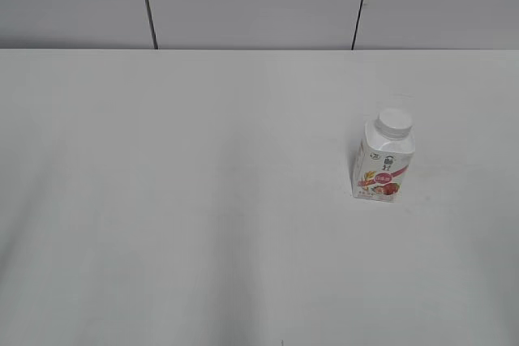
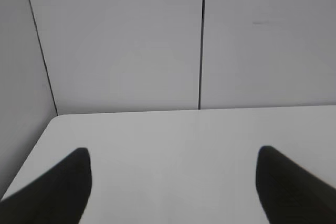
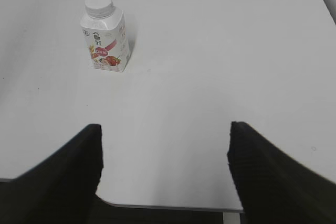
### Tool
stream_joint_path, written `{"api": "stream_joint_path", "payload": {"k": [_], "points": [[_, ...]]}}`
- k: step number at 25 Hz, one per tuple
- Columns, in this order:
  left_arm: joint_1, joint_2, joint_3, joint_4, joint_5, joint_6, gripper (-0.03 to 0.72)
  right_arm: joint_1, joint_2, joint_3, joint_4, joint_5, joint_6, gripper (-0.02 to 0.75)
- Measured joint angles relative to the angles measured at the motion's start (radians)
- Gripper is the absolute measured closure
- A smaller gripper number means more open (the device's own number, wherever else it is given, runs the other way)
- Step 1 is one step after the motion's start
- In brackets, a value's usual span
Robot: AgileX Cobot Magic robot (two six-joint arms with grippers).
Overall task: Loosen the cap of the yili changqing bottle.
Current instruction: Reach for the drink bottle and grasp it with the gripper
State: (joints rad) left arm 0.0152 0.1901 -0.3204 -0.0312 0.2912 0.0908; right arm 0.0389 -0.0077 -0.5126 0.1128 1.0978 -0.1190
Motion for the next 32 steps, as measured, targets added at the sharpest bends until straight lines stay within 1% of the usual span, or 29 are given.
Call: {"api": "stream_joint_path", "payload": {"k": [3,8,15,20,23,27,32], "points": [[0.0,0.099,0.035,0.0,-0.135,0.0,0.105,0.0,0.0,0.0,0.0,0.0,0.0,0.152],[0.0,0.26,0.038,0.0,-0.279,0.0,0.105,0.0,0.0,0.0,0.0,0.0,0.0,0.152],[0.0,0.466,0.038,-0.008,-0.579,0.001,0.105,0.0,0.0,0.0,0.001,0.0,0.0,0.152],[-0.005,0.603,0.038,-0.011,-0.738,0.001,0.105,0.0,0.0,0.0,0.001,0.0,0.0,0.152],[-0.014,0.664,0.038,-0.015,-0.842,0.001,0.129,0.0,0.0,0.0,0.001,0.0,0.0,0.152],[-0.018,0.717,0.038,-0.015,-0.91,0.001,0.181,0.0,0.0,0.0,0.002,0.0,0.0,0.152],[-0.018,0.717,0.038,0.001,-0.92,0.001,0.194,0.0,0.0,0.0,0.002,0.0,0.0,0.152]]}}
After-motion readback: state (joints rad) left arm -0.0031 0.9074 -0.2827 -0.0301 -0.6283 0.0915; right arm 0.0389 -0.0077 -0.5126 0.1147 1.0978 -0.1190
